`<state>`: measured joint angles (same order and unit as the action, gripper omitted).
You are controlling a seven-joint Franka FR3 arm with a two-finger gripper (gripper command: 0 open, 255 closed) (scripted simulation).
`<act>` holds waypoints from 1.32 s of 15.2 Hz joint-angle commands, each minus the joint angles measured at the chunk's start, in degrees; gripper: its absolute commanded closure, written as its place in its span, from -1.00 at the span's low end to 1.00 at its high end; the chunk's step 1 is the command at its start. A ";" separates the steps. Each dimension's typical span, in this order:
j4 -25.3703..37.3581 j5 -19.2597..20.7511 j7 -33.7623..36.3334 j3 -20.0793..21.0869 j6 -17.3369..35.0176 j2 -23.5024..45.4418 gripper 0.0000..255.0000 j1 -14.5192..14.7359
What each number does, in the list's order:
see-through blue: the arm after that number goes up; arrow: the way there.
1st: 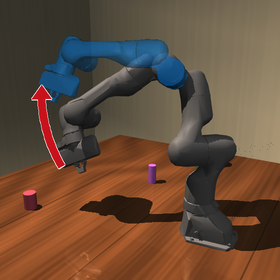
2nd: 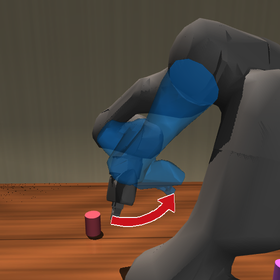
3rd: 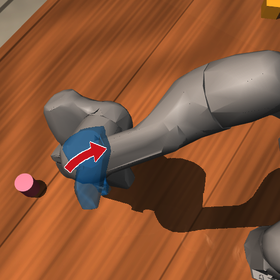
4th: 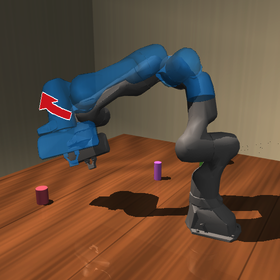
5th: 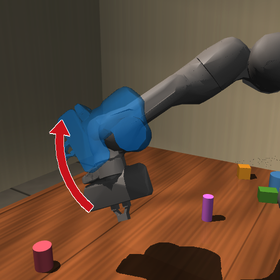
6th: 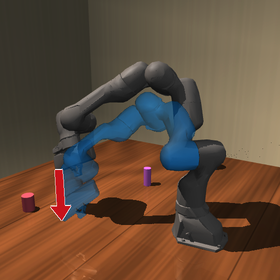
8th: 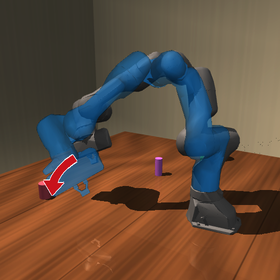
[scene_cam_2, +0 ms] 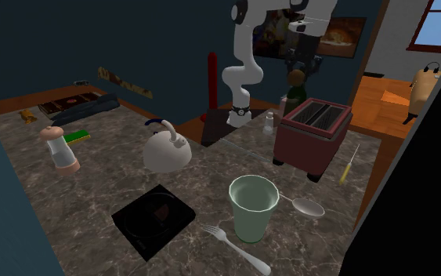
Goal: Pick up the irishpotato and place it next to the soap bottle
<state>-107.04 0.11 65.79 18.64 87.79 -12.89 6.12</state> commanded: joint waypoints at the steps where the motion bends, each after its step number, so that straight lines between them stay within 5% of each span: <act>1: -1.53 -1.22 2.76 1.63 -0.11 -1.63 1.00 1.28; 10: -1.18 -4.98 14.75 9.29 -1.16 -2.52 1.00 6.08; 20: -9.44 -5.47 14.66 9.71 6.52 -3.16 1.00 6.40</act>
<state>-115.47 -5.26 80.51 28.34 93.45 -15.86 12.48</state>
